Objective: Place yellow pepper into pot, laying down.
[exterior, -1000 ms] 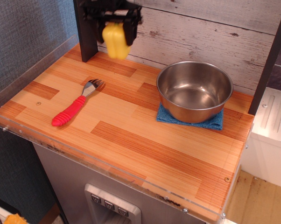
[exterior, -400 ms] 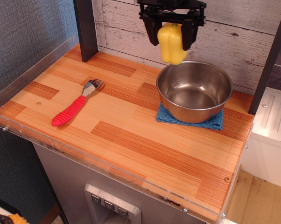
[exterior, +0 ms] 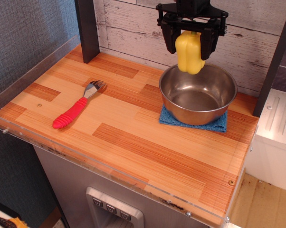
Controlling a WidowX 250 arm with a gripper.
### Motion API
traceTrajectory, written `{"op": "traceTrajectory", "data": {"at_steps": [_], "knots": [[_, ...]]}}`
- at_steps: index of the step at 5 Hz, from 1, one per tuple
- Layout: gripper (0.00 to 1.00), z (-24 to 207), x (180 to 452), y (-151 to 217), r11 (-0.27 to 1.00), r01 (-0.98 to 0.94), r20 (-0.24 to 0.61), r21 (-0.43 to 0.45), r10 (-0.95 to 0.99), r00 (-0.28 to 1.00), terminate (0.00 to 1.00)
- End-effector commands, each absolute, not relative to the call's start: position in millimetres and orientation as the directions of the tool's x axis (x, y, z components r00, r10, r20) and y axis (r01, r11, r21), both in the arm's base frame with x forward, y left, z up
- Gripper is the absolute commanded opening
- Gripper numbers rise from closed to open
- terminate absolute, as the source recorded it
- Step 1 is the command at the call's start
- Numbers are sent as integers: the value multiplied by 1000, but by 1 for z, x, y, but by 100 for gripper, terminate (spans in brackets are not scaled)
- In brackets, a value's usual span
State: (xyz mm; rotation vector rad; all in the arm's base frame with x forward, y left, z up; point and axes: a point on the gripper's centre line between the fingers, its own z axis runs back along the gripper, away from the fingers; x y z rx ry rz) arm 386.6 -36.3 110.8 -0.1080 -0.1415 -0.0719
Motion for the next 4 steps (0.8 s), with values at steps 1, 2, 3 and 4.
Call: {"op": "traceTrajectory", "data": {"at_steps": [1,2,3,4], "knots": [[0,149,380,-33,987,121,234,-104,-94,968,0],[100,153,378,-29,988,122,221,-97,-98,970,0],[100,161,374,-23,985,131,224,-110,-104,969,0],[100,172,369,-12,984,126,228,-130,-94,969,0]]}}
